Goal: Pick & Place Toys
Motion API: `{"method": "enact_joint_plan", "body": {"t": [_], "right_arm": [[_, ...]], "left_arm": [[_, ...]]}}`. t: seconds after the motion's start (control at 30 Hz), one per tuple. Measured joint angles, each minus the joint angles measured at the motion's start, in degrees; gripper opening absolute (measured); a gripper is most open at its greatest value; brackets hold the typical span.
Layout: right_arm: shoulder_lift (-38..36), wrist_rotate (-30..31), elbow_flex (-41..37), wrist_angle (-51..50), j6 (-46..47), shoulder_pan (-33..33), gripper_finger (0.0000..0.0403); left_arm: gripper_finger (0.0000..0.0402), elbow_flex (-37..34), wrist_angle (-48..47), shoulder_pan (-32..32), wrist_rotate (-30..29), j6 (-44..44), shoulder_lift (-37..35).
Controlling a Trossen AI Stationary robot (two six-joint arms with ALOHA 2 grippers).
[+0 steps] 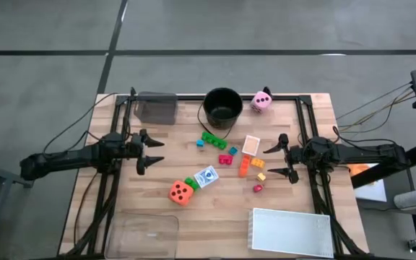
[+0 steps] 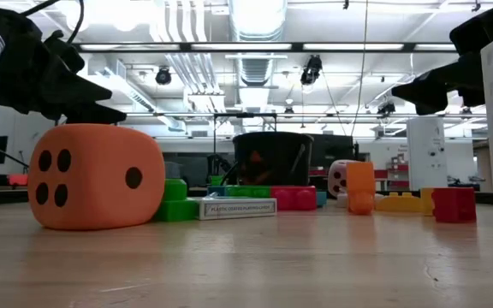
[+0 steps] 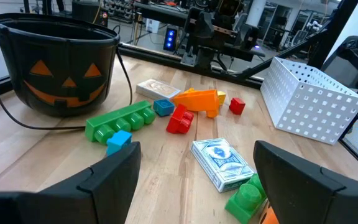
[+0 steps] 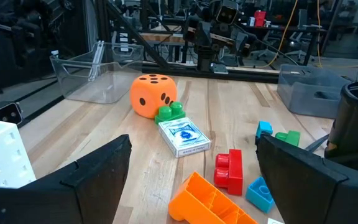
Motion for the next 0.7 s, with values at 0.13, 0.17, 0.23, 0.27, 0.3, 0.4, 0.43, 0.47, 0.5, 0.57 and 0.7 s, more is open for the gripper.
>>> {"method": "enact_joint_plan", "body": {"t": [0.13,0.17,0.23,0.27,0.3,0.4,0.43,0.47,0.5,0.57,0.7], "right_arm": [[0.0,0.0,0.0,0.0,0.0,0.0,0.0339],[0.0,0.0,0.0,0.0,0.0,0.0,0.0339],[0.0,0.0,0.0,0.0,0.0,0.0,0.0339],[0.0,0.0,0.0,0.0,0.0,0.0,0.0339],[0.0,0.0,0.0,0.0,0.0,0.0,0.0339],[0.0,0.0,0.0,0.0,0.0,0.0,0.0339],[0.0,0.0,0.0,0.0,0.0,0.0,0.0339],[0.0,0.0,0.0,0.0,0.0,0.0,0.0339],[0.0,0.0,0.0,0.0,0.0,0.0,0.0339],[0.0,0.0,0.0,0.0,0.0,0.0,0.0339],[0.0,0.4,0.0,0.7,-0.2,0.0,0.0339]], "left_arm": [[0.0314,0.0,0.0,0.0,0.0,0.0,0.0],[0.0314,0.0,0.0,0.0,0.0,0.0,0.0],[0.0314,0.0,0.0,0.0,0.0,0.0,0.0],[0.0314,0.0,0.0,0.0,0.0,0.0,0.0],[0.0314,0.0,0.0,0.0,0.0,0.0,0.0],[0.0314,0.0,0.0,0.0,0.0,0.0,0.0],[0.0314,0.0,0.0,0.0,0.0,0.0,0.0],[0.0314,0.0,0.0,0.0,0.0,0.0,0.0],[0.0314,0.0,0.0,0.0,0.0,0.0,0.0],[0.0314,0.0,0.0,0.0,0.0,0.0,0.0],[0.0314,0.0,0.0,0.0,0.0,0.0,0.0]]}}
